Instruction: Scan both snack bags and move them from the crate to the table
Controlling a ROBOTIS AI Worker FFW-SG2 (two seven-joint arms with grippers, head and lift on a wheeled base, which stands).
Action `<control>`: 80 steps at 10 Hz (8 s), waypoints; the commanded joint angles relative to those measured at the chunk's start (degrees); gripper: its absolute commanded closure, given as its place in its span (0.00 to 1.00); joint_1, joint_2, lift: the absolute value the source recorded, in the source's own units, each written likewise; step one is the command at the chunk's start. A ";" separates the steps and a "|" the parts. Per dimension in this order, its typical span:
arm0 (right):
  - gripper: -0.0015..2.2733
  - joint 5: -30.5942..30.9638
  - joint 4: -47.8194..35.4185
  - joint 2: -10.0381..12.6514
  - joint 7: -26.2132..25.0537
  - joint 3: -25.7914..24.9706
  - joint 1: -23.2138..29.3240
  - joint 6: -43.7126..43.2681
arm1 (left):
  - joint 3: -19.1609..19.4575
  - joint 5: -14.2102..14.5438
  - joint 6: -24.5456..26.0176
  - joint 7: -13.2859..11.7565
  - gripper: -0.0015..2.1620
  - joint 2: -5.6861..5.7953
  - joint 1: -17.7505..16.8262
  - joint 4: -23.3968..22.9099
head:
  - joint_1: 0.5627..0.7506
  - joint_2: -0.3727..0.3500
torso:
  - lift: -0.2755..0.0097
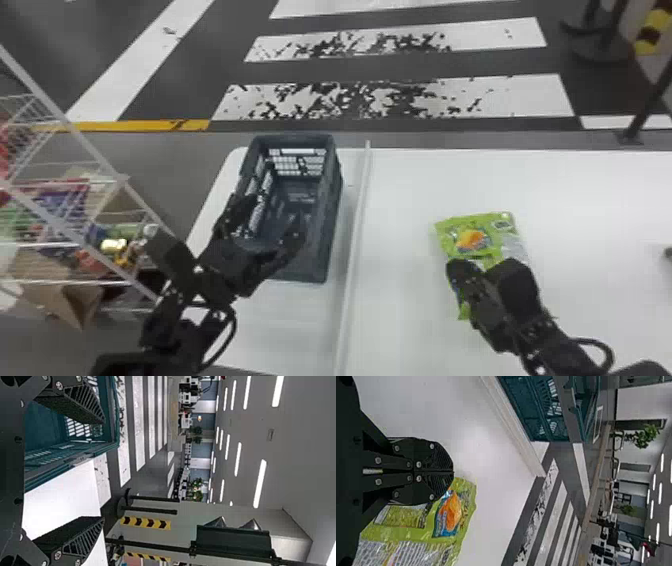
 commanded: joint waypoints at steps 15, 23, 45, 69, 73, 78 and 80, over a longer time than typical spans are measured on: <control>0.99 3.73 14.63 0.69 -2.18 -0.27 -12.64 5.16 | -1.18 1.42 0.35 -0.77 0.07 1.73 -2.02 2.26 | 0.70 0.79 | 0.84; 0.99 3.55 16.21 -0.98 -2.18 -4.40 -12.82 4.64 | -1.71 1.33 0.53 -0.95 0.07 1.73 -2.20 2.35 | 0.70 0.67 | 0.84; 0.19 -9.10 12.96 -7.05 0.63 -33.41 -7.98 14.48 | -9.70 -0.16 5.98 11.27 0.07 2.34 -1.93 -0.29 | 0.70 0.11 | 0.84; 0.99 -7.87 -31.34 -1.51 0.37 -25.58 14.52 44.89 | -8.91 0.01 4.92 11.27 0.07 1.82 -1.14 0.94 | 0.70 0.34 | 0.84; 0.99 -8.67 -31.78 -1.60 -0.16 -29.10 12.32 45.77 | -8.91 0.01 5.10 11.18 0.07 1.82 -0.88 0.50 | 0.70 0.32 | 0.84; 0.99 -11.39 -15.96 -4.32 -0.33 -32.70 2.21 37.68 | -8.82 0.10 5.27 11.18 0.07 1.99 0.35 -1.17 | 0.70 0.21 | 0.84; 0.99 -12.80 -7.61 -5.55 0.81 -33.14 -0.07 24.32 | -8.39 0.01 5.27 11.18 0.07 1.99 0.79 -1.78 | 0.70 0.19 | 0.84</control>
